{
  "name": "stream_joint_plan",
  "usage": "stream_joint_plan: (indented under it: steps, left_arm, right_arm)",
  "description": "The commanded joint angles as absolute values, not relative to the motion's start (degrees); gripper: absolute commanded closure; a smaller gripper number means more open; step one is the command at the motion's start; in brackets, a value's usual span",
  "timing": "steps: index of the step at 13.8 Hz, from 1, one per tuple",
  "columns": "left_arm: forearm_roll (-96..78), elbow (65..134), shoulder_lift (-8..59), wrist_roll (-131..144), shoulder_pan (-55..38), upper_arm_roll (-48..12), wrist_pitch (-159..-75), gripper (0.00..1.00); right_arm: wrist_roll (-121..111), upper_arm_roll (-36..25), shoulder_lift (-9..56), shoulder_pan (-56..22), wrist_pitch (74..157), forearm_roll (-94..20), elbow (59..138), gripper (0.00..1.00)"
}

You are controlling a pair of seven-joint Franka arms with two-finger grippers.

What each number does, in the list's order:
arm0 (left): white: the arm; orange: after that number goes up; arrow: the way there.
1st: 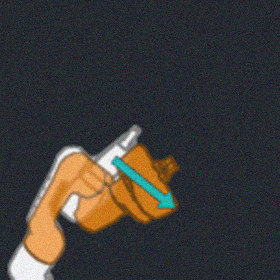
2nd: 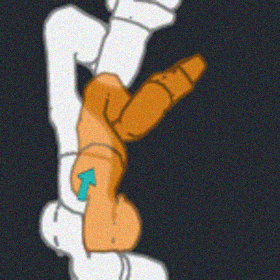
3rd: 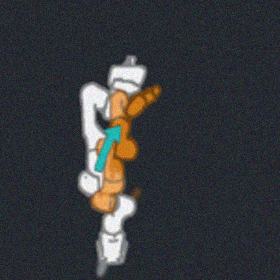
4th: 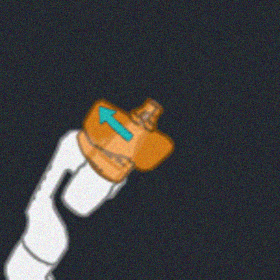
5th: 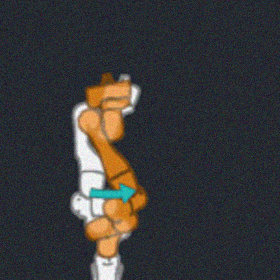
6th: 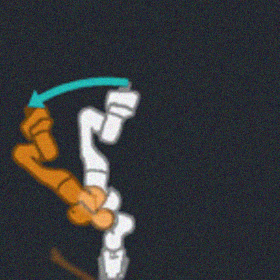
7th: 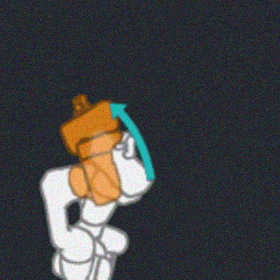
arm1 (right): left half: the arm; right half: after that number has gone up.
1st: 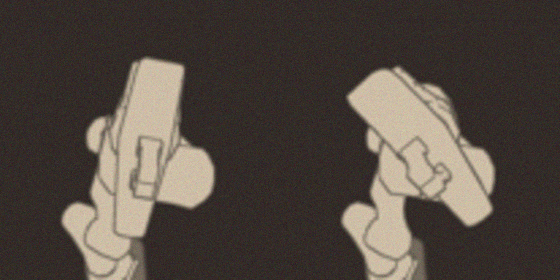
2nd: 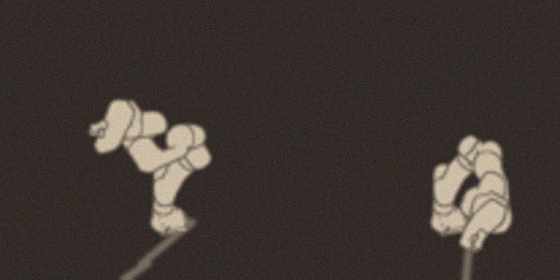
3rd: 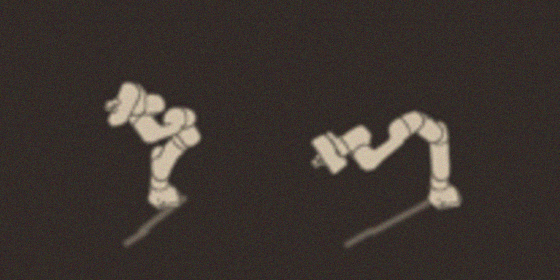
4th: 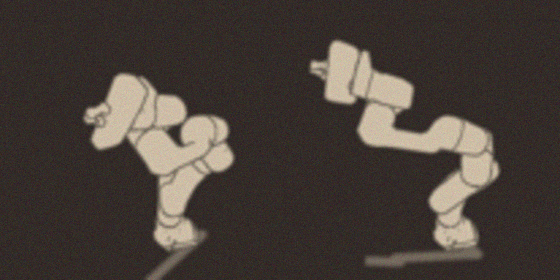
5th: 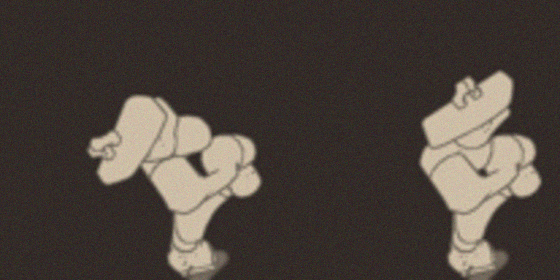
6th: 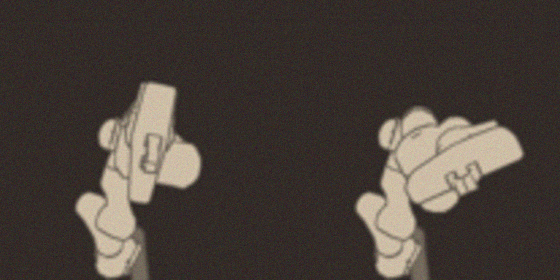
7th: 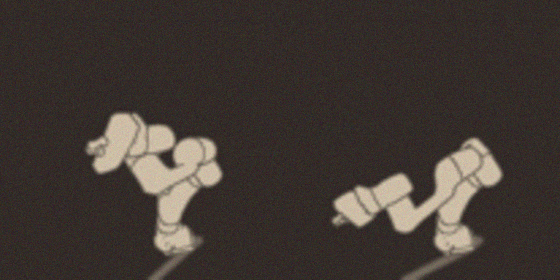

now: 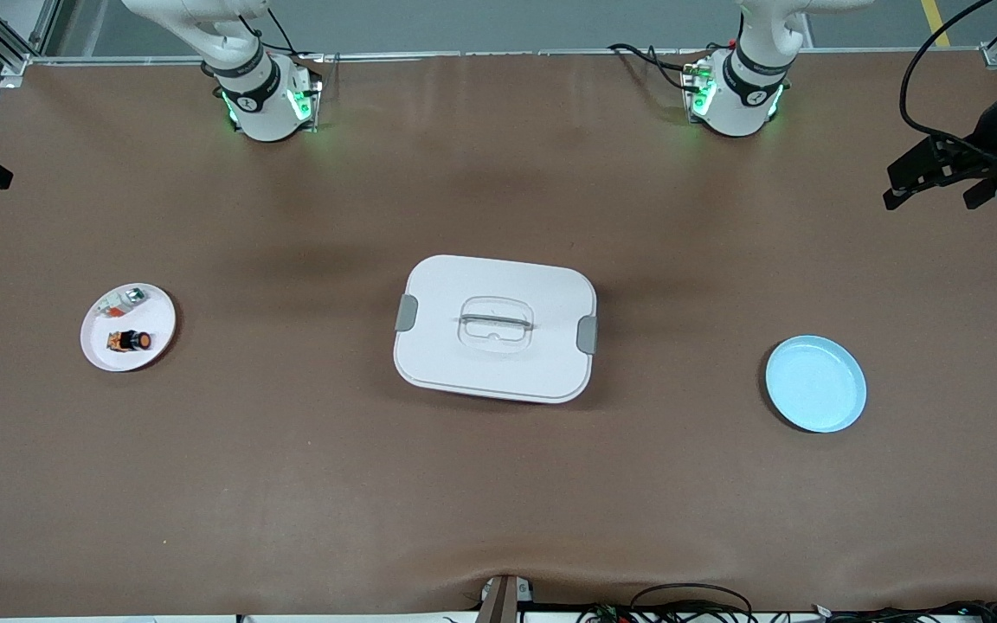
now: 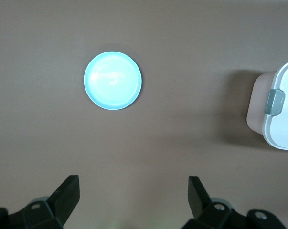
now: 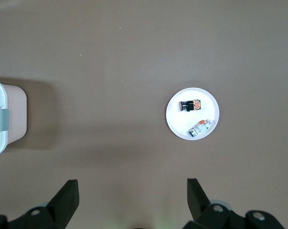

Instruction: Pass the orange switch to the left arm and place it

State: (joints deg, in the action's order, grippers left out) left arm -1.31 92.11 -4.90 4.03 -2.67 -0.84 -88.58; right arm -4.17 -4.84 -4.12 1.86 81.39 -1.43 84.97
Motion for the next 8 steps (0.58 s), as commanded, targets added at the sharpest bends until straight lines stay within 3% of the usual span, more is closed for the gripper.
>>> stream_joint_plan:
  steps: [1,8]
  left_arm:
    - [-2.11,90.44,-4.22,2.72,-2.29,-1.05,-87.19,0.0]
    - [-2.11,90.44,-4.22,2.72,-2.29,-1.05,-87.19,0.0]
  right_arm:
    - [-3.79,-4.75,-3.87,2.11,80.25,-1.41,84.2,0.0]
    - [-2.81,-4.75,-3.87,2.02,79.45,-1.76,83.94,0.0]
